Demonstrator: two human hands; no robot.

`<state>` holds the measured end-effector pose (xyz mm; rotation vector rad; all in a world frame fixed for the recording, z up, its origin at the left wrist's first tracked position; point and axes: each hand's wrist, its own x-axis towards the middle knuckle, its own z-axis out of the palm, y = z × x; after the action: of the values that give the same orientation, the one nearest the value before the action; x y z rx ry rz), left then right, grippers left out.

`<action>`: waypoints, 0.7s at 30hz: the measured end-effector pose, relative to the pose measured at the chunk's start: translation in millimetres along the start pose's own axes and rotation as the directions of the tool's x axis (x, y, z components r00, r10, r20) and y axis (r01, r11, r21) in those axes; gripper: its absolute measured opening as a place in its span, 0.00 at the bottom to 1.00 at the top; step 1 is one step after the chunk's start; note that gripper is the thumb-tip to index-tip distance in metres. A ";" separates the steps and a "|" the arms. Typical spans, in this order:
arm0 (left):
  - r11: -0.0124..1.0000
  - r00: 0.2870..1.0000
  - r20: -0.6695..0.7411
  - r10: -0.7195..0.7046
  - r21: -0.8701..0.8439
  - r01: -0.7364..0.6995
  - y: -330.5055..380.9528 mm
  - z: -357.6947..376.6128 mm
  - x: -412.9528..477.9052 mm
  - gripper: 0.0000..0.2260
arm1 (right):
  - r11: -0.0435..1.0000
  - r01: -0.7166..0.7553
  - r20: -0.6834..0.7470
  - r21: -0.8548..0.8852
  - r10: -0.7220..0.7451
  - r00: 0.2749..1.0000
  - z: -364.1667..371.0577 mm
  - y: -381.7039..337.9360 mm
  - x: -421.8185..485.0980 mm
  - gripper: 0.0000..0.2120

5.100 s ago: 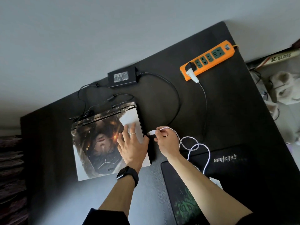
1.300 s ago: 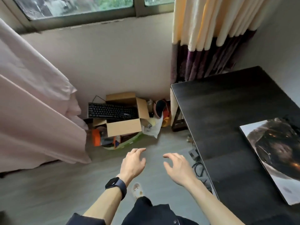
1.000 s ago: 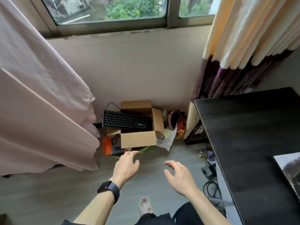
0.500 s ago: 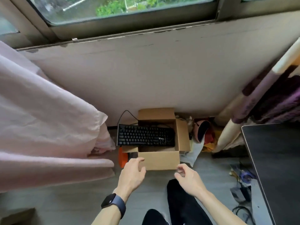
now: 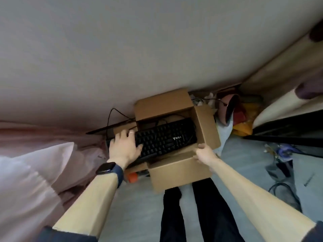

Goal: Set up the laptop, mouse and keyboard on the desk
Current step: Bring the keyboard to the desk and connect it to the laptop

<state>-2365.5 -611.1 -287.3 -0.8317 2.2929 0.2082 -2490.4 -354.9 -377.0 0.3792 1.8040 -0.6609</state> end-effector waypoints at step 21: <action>0.910 0.960 0.059 0.273 0.308 -0.277 -10.7 -29.5 23.2 0.27 | 0.891 0.343 -0.379 0.299 -0.219 0.899 41.6 -18.2 -41.6 0.18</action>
<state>-2388.1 -641.9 -279.3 -0.3423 2.3412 -0.0286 -2455.2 -391.8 -342.4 0.4987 2.0876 -1.2056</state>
